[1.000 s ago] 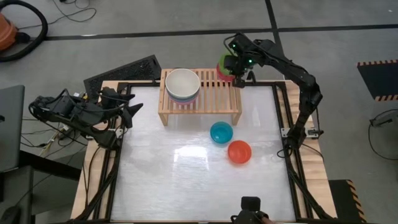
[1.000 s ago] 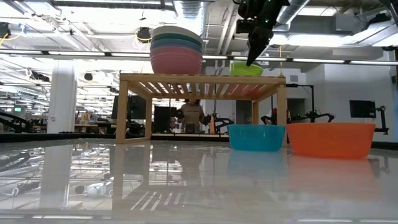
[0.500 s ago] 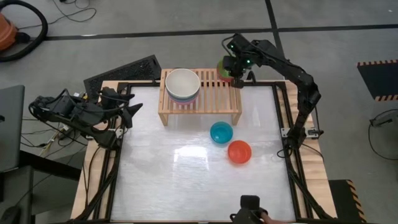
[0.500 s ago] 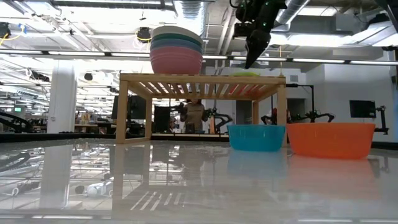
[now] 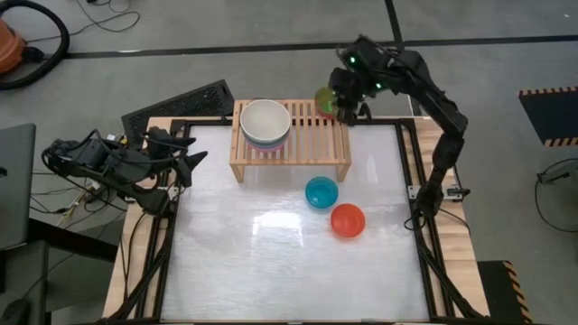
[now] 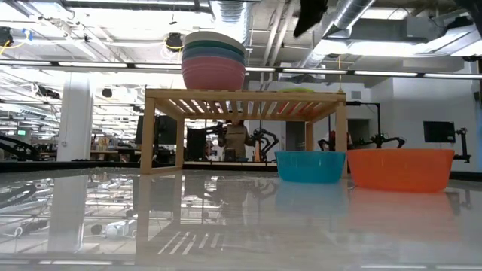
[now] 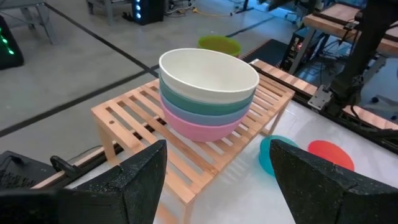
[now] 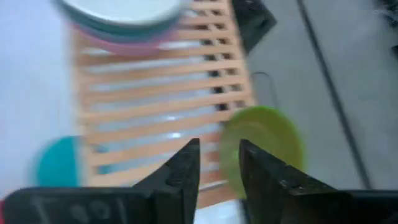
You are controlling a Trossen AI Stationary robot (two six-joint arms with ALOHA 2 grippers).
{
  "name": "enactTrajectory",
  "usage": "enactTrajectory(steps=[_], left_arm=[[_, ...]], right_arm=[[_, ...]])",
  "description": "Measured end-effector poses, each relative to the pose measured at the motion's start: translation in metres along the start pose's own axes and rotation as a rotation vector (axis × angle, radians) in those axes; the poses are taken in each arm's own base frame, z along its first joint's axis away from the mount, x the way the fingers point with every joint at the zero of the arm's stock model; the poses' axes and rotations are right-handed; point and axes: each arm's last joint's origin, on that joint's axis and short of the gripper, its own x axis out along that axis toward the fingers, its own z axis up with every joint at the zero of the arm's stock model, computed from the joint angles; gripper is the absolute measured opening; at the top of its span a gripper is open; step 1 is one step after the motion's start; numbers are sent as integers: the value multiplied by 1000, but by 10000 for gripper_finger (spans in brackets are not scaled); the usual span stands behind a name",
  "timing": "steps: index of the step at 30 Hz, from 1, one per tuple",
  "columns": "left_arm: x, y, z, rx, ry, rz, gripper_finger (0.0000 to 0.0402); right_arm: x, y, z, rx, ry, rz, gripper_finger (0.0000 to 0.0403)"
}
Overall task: Place and stack bowls onto a shelf
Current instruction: Stack the blue transparent bowl on top of the green transparent bowl on the shelf
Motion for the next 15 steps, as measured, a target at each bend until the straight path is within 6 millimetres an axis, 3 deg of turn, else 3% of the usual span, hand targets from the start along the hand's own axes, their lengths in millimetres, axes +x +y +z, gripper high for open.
enactTrajectory(steps=[3, 6, 12, 15], left_arm=[[0, 0, 0, 3, 3, -4, 268], [0, 0, 0, 14, 3, -5, 268], [0, -2, -1, 37, 42, -60, 268], [0, -2, -2, 49, 55, -79, 268]], right_arm=[[-5, 36, 1, 45, 38, 127, 169], [4, 78, 3, 47, 123, 224, 178], [50, 163, -3, -29, 243, 326, 175], [79, 192, -17, -21, 304, 341, 174]])
